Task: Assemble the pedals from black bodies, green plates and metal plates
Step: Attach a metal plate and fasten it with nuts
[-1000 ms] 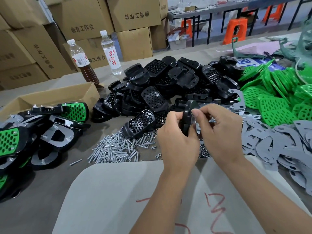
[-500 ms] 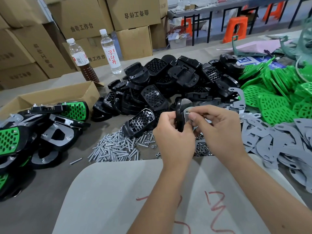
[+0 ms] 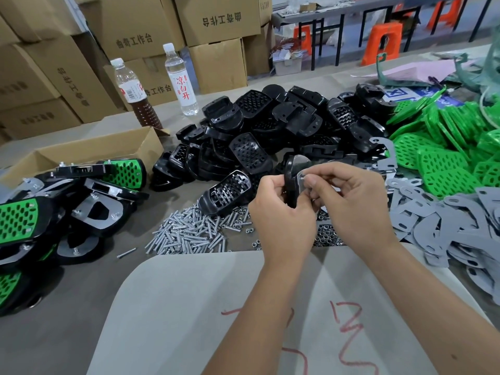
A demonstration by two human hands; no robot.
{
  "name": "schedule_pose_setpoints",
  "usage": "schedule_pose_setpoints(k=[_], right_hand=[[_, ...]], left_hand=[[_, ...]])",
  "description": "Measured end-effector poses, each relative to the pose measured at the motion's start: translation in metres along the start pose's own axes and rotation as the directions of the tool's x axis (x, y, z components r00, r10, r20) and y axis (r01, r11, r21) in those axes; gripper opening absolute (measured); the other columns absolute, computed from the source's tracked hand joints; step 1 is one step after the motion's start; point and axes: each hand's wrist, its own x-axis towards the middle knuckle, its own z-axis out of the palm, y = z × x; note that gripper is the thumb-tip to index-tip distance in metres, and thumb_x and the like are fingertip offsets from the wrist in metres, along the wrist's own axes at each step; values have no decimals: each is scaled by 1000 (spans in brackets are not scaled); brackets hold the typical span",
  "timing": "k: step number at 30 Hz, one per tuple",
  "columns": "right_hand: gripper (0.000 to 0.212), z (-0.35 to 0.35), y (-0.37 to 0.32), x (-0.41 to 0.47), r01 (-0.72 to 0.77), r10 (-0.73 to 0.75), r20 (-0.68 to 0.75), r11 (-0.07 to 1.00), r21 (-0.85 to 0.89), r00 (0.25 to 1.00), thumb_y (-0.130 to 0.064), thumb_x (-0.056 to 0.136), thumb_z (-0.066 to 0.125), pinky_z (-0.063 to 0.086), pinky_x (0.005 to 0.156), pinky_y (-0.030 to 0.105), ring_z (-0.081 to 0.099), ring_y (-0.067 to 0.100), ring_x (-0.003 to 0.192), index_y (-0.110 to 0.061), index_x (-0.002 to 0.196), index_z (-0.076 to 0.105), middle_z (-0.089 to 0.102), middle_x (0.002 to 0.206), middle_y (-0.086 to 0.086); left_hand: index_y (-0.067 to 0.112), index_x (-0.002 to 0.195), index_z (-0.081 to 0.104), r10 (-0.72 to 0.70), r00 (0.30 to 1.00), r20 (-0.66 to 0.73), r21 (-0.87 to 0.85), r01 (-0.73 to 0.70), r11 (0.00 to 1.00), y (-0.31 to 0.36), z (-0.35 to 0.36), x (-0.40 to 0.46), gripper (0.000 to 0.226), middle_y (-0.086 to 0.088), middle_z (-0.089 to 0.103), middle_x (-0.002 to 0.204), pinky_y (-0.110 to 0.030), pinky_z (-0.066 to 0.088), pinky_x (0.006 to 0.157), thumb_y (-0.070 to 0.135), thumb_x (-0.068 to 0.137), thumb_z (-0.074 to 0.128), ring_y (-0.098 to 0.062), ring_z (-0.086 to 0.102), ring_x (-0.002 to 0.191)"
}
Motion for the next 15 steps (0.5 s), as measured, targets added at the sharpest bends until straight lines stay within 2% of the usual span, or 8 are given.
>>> schedule_pose_setpoints(k=[3,9,15], right_hand=[[22,-2,0,-1,12,-12,5,999,-52,1000,-1,91,74,58,63,23,72,15,71,-21,95,81,77,85,-3],[17,-1,4,-2,62,-75,-67,983,-172,995,-7,87,80,64,71,44,74,19,86,-22,93,82,77,89,-11],[17,-1,9,-1,69,-73,-41,992,-104,996,-9,89,78,63,76,50,75,23,90,-24,96,81,78,93,-9]], left_hand=[[16,95,66,20,1000,-17,21,-20,1000,0,0,0,20,11,71,80,-32,58,72,15,85,83,-3,69,76],[17,98,66,53,998,-17,47,-53,998,1,0,-2,19,14,71,84,-29,58,76,14,86,81,-1,69,81],[17,98,66,49,998,-25,43,-48,998,2,0,-2,20,13,71,85,-29,57,76,14,86,81,-1,69,81]])
